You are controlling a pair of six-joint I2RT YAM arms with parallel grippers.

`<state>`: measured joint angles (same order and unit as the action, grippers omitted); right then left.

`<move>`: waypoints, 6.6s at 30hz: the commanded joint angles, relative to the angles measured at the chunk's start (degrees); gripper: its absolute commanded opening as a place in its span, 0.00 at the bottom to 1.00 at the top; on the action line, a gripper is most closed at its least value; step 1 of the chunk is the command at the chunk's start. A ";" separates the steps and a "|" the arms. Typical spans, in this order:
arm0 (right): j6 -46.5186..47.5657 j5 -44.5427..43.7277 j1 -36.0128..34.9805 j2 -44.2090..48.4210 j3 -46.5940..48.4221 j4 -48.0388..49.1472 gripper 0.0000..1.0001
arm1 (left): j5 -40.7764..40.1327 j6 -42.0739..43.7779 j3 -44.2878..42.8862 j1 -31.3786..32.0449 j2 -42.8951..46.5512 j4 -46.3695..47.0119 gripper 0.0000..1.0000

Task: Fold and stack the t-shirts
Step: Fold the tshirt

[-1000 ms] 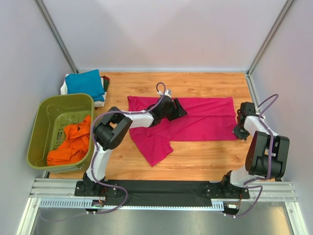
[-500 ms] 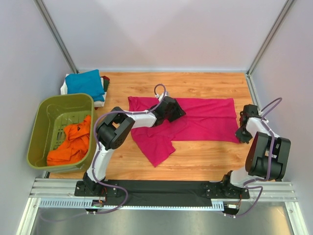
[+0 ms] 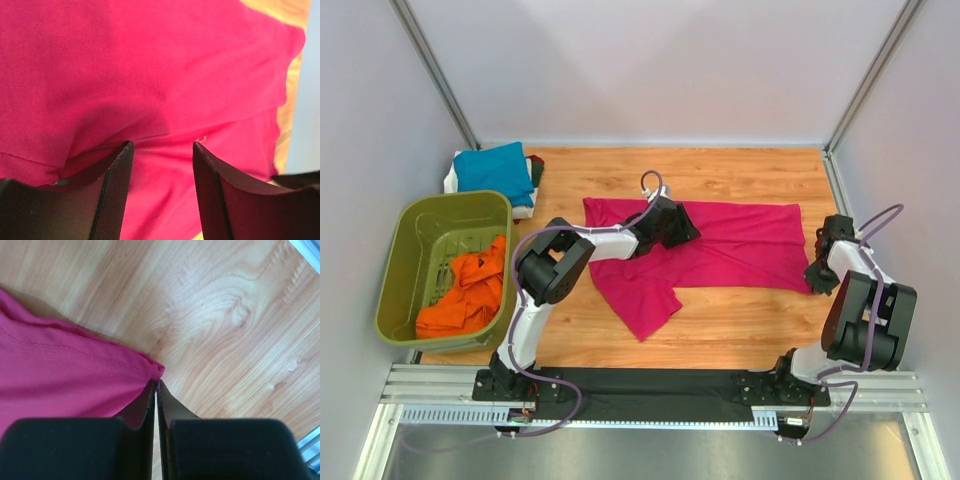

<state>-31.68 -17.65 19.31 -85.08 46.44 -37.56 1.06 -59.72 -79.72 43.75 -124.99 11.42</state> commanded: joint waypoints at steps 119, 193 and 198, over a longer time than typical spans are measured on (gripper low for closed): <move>-0.49 11.59 -34.87 -5.37 2.96 1.46 0.06 | -8.27 2.41 42.72 -14.74 51.52 -29.54 0.65; -1.45 2.89 -11.67 1.32 -1.61 2.14 0.25 | -6.86 9.36 47.47 -16.59 48.96 -24.60 0.04; -0.40 1.74 -9.65 -0.88 -1.70 4.51 0.23 | -8.18 10.41 47.38 -16.68 49.58 -27.59 0.00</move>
<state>-31.88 -13.56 8.58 -85.10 44.97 -37.08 -5.48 -50.00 -32.58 27.33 -76.05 -14.39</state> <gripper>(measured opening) 0.229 0.006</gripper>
